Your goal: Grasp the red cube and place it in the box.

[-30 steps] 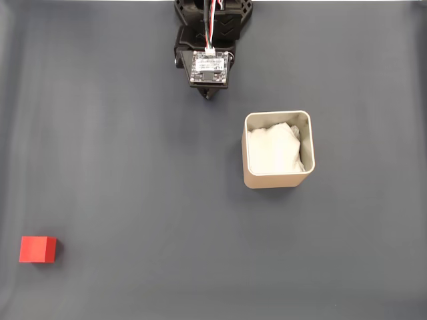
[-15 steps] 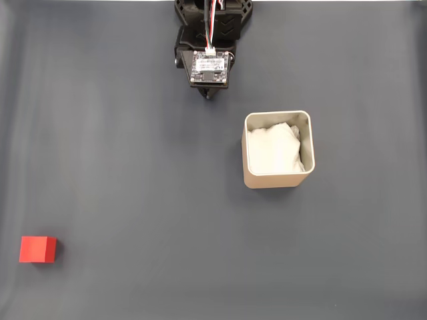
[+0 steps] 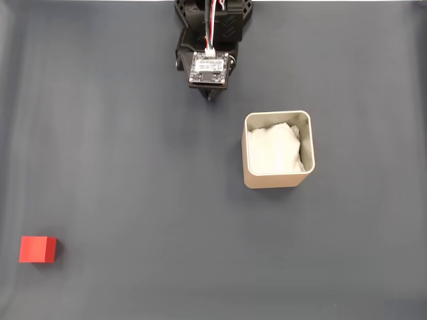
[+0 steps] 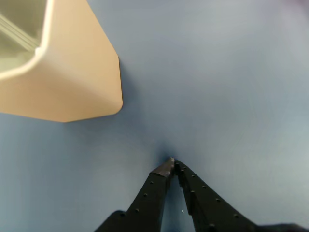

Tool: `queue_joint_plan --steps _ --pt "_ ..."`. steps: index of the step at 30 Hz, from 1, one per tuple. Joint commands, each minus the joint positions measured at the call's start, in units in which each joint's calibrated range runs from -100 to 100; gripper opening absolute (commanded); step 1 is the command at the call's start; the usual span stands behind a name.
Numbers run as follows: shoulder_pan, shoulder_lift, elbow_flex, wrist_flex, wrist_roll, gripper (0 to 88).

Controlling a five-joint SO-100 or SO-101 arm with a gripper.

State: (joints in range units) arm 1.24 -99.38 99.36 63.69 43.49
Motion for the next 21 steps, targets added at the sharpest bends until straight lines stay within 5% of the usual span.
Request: queue_joint_plan --steps 1,21 --pt "0.1 -0.4 -0.3 -5.8 0.1 0.3" --pt "1.1 32.5 -41.7 -11.6 -2.6 0.2"
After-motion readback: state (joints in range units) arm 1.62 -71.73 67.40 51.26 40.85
